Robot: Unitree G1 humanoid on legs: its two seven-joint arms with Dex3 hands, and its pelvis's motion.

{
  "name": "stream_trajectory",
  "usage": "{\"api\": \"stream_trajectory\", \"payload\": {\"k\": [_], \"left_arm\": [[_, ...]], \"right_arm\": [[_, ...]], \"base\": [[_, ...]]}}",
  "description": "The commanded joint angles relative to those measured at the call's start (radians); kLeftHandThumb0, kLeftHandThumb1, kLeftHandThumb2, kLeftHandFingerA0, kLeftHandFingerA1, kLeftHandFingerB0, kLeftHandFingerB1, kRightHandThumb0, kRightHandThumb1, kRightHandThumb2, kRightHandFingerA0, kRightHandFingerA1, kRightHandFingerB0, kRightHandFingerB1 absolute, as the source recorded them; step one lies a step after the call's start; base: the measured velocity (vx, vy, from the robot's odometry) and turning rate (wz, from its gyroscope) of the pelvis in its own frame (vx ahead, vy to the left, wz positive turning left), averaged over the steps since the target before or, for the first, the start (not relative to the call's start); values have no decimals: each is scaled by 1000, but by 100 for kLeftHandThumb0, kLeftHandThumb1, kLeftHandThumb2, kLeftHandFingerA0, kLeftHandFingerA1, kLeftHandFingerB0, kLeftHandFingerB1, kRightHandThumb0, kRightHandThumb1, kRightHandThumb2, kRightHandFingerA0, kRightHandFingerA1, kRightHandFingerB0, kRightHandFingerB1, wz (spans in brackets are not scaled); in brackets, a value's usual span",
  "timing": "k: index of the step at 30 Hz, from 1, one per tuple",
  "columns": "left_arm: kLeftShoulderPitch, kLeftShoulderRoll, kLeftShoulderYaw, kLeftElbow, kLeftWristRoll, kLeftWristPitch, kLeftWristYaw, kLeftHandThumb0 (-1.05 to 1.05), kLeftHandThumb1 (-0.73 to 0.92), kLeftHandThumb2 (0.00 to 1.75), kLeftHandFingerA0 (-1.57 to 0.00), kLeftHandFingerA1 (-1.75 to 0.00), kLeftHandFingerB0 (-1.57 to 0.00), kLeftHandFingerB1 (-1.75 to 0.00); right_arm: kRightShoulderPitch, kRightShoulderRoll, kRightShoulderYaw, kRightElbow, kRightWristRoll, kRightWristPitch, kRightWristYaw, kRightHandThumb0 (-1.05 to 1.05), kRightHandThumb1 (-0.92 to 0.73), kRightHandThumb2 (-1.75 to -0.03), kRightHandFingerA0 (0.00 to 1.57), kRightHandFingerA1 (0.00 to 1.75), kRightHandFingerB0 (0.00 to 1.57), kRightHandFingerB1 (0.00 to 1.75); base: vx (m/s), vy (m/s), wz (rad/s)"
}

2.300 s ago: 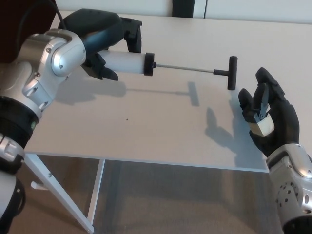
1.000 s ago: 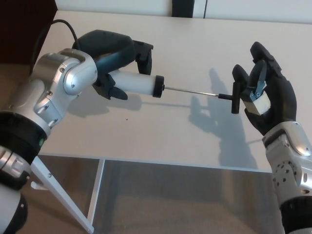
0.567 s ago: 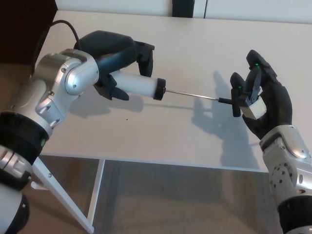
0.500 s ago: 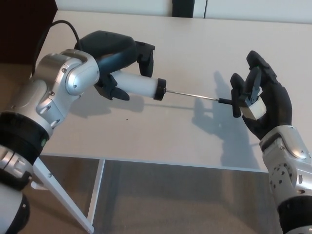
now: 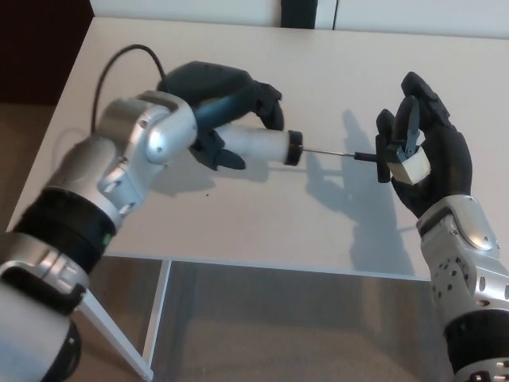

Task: The robot walks towards a desk on which an air pump is kept in the middle. It lifts it up and holds it with its left hand and uses its right hand to compress it by pushing its handle inwards.

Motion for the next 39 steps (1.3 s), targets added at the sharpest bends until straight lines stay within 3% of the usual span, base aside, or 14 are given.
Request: {"api": "stream_trajectory", "payload": {"k": [1,5,6,7,8,10,11,15,16,17,19,20,26,39], "left_arm": [[-4,-85,-27,40,48,85,100,-33,60,98,-81,-83,-58,-64],[3,-125,-15,66,37,108,135,-37,64,102,-82,-82,-60,-65],[6,-132,-14,67,38,114,149,-34,76,64,-84,-87,-68,-47],[7,-137,-13,68,41,118,158,-34,76,64,-84,-87,-68,-47],[7,-142,-13,70,42,123,162,-32,60,99,-81,-84,-62,-66],[5,-146,-13,72,43,126,165,-32,60,99,-81,-84,-62,-66],[2,-150,-13,76,43,130,163,-33,75,62,-83,-81,-70,-48],[-17,-164,-15,96,42,152,153,-32,76,62,-81,-73,-66,-46],[-17,-166,-12,93,39,153,155,-31,59,99,-80,-86,-63,-67],[-16,-170,-8,92,34,153,161,-36,75,64,-82,-89,-66,-47],[-16,-173,-4,91,31,153,166,-36,75,64,-82,-89,-66,-47],[-13,-181,-1,88,30,163,175,-35,78,64,-76,-123,-66,-46],[13,-226,-4,63,60,242,250,-28,70,60,-82,-108,-67,-49],[20,-254,2,82,39,257,290,-30,70,61,-84,-113,-70,-51]], "right_arm": [[-38,24,-26,12,12,-47,-54,-79,-92,-71,0,6,0,7],[-46,29,-45,24,5,-66,-92,-81,-92,-68,0,15,0,15],[-48,30,-49,24,4,-68,-102,-83,-75,-111,0,18,0,15],[-50,31,-52,24,3,-69,-107,-83,-75,-111,0,18,0,15],[-51,30,-55,23,4,-70,-111,-83,-75,-111,0,18,0,15],[-52,29,-57,23,4,-71,-114,-83,-75,-111,0,18,0,15],[-52,28,-59,23,5,-70,-115,-84,-75,-111,0,17,0,15],[-58,24,-66,25,11,-64,-118,-81,-74,-111,0,18,0,17],[-59,25,-67,26,8,-66,-128,-81,-73,-110,0,20,0,19],[-62,25,-68,26,5,-65,-138,-82,-74,-110,0,19,0,18],[-63,26,-70,26,3,-65,-146,-82,-74,-110,0,19,0,18],[-67,25,-72,27,4,-66,-151,-85,-76,-111,0,18,0,16],[-79,28,-92,37,17,-82,-168,-91,-77,-109,5,17,5,13],[-87,40,-115,46,26,-113,-185,-91,-77,-109,5,21,6,15]], "base": [[0,0,0],[0,0,0],[0,0,0],[0,0,0],[0,0,0],[0,0,0],[0,0,0],[0,0,0],[0,0,0],[0,0,0],[0,0,0],[0,0,0],[0,0,0],[0,0,0]]}}
